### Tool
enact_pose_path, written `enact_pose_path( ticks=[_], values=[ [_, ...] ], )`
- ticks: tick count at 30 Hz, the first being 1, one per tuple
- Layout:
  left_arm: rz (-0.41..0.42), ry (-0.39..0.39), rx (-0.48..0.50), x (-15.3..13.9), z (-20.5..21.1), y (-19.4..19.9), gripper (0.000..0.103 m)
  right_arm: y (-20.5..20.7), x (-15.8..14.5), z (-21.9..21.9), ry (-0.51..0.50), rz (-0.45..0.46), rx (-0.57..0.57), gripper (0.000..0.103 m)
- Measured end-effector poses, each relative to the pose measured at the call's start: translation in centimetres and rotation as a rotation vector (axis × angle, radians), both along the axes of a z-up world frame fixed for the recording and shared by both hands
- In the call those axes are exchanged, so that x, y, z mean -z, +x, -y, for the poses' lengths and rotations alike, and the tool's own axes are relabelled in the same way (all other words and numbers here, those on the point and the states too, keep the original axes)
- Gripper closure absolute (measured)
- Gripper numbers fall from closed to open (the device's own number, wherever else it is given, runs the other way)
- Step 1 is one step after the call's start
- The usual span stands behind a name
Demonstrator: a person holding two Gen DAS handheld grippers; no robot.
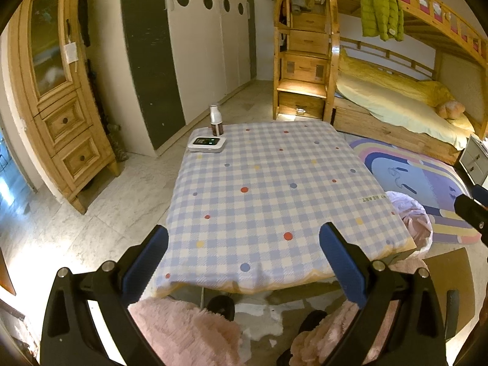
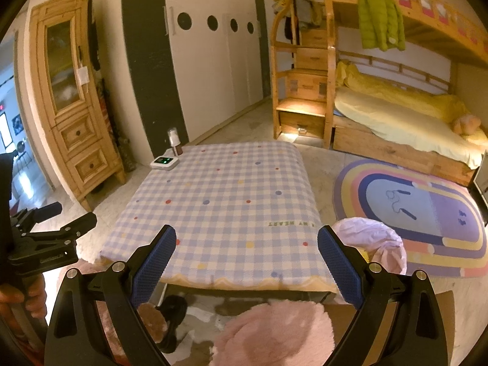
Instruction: Collect trash
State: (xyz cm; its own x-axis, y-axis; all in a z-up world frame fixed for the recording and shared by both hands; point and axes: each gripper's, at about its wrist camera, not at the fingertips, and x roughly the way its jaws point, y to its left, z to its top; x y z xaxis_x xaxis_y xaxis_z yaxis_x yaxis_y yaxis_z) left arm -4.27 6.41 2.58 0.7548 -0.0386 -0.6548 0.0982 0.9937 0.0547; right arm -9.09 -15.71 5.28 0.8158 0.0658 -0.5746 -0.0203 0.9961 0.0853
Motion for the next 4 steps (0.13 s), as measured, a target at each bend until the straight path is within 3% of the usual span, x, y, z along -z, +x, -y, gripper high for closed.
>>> enact_pose_path(
  ticks=[4],
  values=[
    [0.004,-0.003,0.032,0.8,1.0,0.9,0.007,0.0,1.2,3.8,-0.012,0.023,0.087,0.009]
  ],
)
